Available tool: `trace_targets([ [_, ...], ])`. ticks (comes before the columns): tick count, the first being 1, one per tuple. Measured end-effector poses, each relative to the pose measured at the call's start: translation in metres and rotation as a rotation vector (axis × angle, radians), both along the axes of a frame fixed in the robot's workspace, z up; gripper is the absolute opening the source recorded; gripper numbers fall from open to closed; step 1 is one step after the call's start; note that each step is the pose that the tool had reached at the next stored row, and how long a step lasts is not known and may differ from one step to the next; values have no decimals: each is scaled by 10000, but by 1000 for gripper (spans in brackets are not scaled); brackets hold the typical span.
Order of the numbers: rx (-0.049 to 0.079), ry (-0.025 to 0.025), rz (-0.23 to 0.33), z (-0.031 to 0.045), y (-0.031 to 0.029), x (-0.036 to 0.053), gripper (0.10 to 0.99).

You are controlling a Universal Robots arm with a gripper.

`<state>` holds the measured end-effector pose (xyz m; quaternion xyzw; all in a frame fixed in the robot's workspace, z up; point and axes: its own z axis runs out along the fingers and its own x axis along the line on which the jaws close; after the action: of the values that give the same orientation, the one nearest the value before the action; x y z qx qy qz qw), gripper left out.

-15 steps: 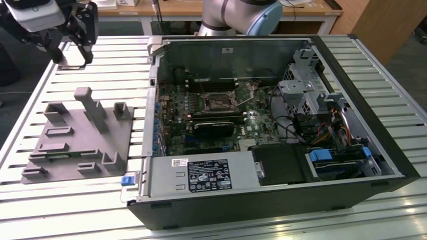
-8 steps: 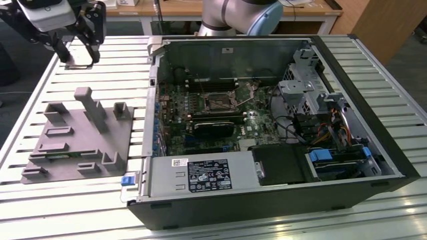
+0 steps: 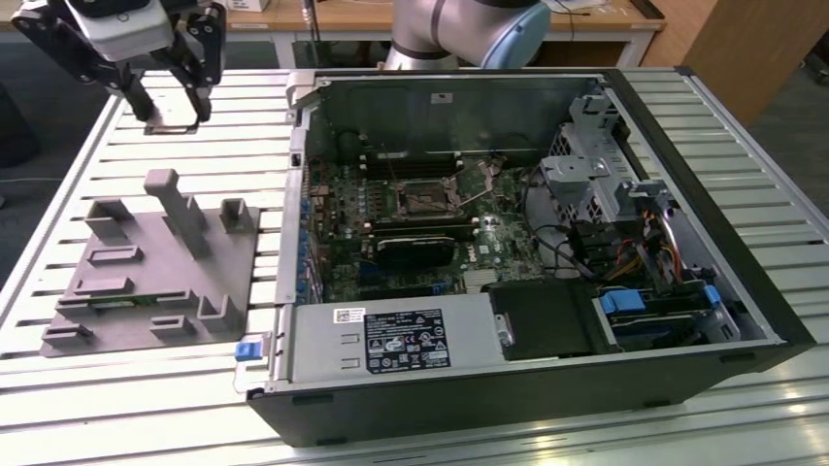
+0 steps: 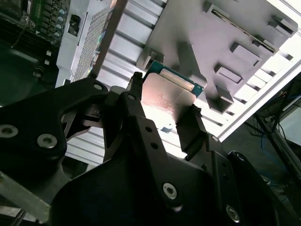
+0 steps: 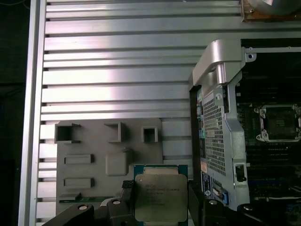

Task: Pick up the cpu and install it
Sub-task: 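Pick up the cpu and move it towards the insertion slot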

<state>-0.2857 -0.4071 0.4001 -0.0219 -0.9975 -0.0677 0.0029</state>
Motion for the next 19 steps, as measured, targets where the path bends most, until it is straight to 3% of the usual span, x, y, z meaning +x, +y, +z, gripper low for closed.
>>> trace_targets([
  [10,1,0,0,49,0,118,541],
  [19,1,1,0,53,0,341,541],
])
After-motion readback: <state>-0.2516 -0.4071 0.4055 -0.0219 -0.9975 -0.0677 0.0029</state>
